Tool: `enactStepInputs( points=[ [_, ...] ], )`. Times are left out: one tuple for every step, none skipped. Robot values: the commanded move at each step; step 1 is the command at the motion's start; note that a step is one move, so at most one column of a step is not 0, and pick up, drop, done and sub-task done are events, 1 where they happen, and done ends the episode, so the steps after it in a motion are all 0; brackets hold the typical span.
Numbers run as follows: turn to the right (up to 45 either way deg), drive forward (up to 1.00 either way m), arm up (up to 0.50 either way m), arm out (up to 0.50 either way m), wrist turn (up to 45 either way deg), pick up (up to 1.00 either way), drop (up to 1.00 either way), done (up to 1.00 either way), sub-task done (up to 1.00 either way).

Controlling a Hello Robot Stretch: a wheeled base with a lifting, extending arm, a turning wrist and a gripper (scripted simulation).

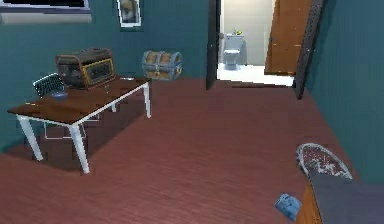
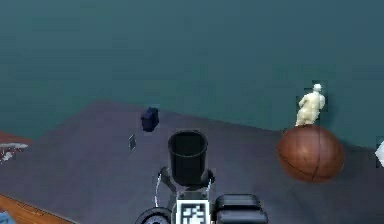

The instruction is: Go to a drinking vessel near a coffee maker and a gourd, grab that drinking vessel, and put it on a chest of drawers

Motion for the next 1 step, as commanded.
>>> enactStepInputs(
  points=[
    [45.0, 0.00, 0.00, 0.00, 0.0, 0.00, 0.00, 0.00, 0.00]
  ],
)
